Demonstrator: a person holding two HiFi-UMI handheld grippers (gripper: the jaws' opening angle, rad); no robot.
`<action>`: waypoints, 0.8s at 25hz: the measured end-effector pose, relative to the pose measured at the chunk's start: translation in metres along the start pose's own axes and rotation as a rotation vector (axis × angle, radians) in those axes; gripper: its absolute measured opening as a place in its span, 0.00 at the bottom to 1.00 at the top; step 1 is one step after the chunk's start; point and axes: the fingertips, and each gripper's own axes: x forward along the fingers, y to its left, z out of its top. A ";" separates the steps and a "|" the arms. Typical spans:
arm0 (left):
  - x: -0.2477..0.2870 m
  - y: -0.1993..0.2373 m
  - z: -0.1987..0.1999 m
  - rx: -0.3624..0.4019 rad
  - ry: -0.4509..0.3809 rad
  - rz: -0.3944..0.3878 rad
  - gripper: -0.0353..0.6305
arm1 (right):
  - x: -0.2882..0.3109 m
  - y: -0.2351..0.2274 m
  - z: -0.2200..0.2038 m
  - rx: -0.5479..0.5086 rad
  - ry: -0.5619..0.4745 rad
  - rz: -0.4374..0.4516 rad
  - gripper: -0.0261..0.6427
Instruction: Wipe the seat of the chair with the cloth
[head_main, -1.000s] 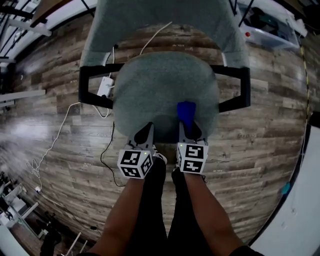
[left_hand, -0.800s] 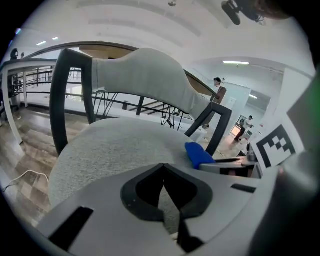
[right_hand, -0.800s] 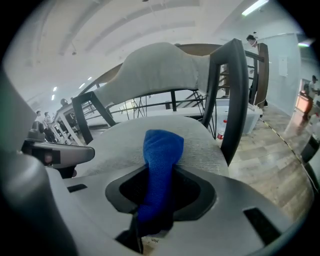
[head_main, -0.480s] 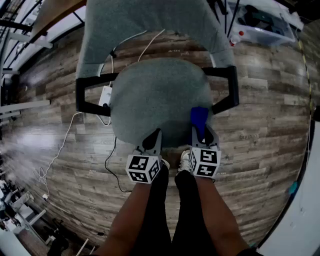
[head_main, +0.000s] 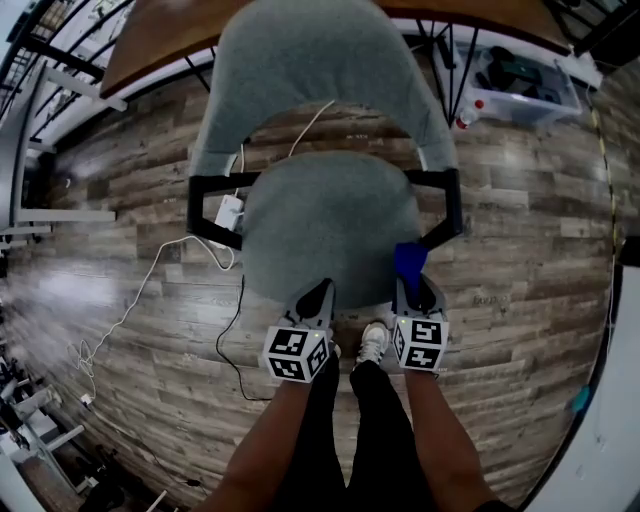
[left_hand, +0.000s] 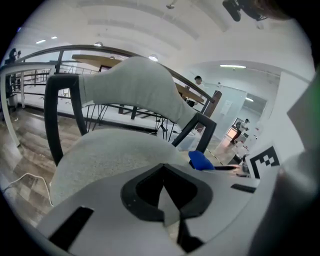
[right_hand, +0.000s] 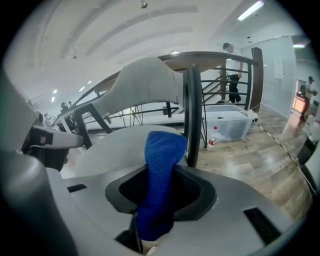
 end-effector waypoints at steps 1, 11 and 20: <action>-0.007 -0.004 0.011 0.010 -0.011 -0.001 0.06 | -0.010 0.003 0.009 -0.006 -0.015 0.006 0.23; -0.106 -0.047 0.135 0.055 -0.128 0.019 0.06 | -0.136 0.064 0.148 -0.143 -0.199 0.087 0.23; -0.198 -0.073 0.241 0.130 -0.289 0.040 0.06 | -0.224 0.133 0.245 -0.329 -0.317 0.204 0.23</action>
